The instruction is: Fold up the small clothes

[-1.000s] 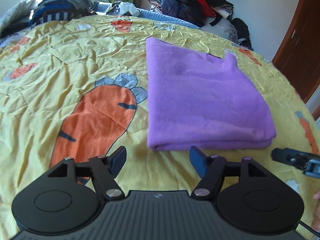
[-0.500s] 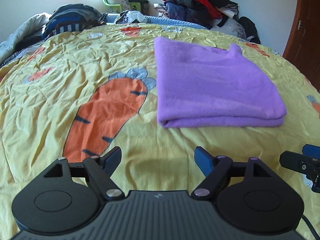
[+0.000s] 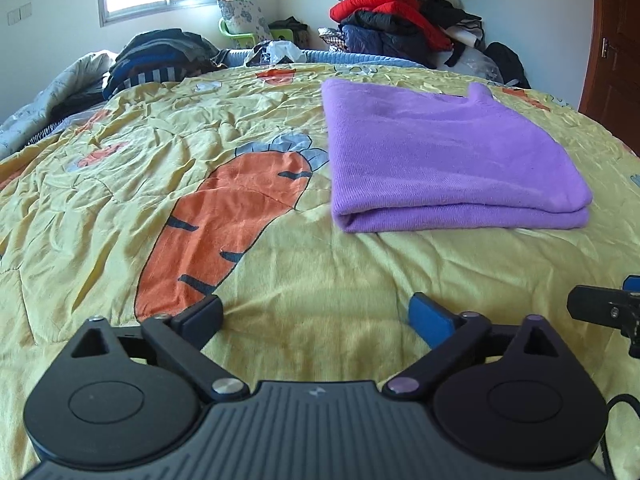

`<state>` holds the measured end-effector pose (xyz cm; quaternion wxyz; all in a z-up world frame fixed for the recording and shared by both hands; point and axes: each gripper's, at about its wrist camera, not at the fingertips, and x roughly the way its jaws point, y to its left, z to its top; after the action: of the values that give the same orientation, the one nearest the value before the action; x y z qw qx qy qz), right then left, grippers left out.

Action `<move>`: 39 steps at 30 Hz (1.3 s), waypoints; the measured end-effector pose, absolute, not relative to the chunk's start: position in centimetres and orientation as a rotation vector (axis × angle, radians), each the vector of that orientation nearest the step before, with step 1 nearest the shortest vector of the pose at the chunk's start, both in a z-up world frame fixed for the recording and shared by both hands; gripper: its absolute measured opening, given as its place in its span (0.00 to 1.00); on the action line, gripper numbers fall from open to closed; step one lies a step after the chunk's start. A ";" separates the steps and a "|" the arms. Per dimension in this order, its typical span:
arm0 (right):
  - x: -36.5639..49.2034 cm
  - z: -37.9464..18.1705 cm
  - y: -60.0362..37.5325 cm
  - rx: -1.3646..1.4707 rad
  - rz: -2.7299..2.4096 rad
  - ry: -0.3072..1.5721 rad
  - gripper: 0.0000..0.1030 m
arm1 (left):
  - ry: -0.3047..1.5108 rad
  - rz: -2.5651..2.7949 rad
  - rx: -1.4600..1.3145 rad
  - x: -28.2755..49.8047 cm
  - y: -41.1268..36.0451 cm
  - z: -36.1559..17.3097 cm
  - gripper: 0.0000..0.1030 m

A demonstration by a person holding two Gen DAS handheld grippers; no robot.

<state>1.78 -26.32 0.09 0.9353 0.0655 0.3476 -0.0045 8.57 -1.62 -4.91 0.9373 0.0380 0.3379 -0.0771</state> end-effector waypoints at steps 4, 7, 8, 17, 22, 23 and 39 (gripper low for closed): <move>1.9 -0.5 -26.0 0.107 -0.029 0.702 0.84 | 0.666 -0.155 0.079 8.3 -1.6 -5.1 0.99; 1.9 -0.8 -25.7 0.094 -0.034 0.691 0.85 | 0.670 -0.153 0.069 8.4 -1.5 -5.2 1.00; 1.9 -0.9 -25.7 0.090 -0.036 0.688 0.86 | 0.670 -0.154 0.065 8.4 -1.5 -5.2 1.00; 1.5 -1.6 -24.9 0.029 -0.045 0.655 0.89 | 0.660 -0.146 0.062 8.1 -1.5 -5.4 1.00; 1.3 -1.5 -24.9 0.030 -0.057 0.640 0.89 | 0.656 -0.143 0.062 8.0 -1.5 -5.4 1.00; 1.2 -1.6 -24.9 0.031 -0.057 0.640 0.89 | 0.656 -0.143 0.062 8.0 -1.5 -5.4 1.00; 1.4 -2.0 -24.3 0.008 -0.057 0.656 0.96 | 0.657 -0.145 0.057 8.0 -1.4 -5.4 1.00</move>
<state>1.43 -24.35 -2.02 0.9463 0.0041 0.3220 -0.0281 8.04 -1.42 -5.42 0.9436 0.0281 0.3223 -0.0709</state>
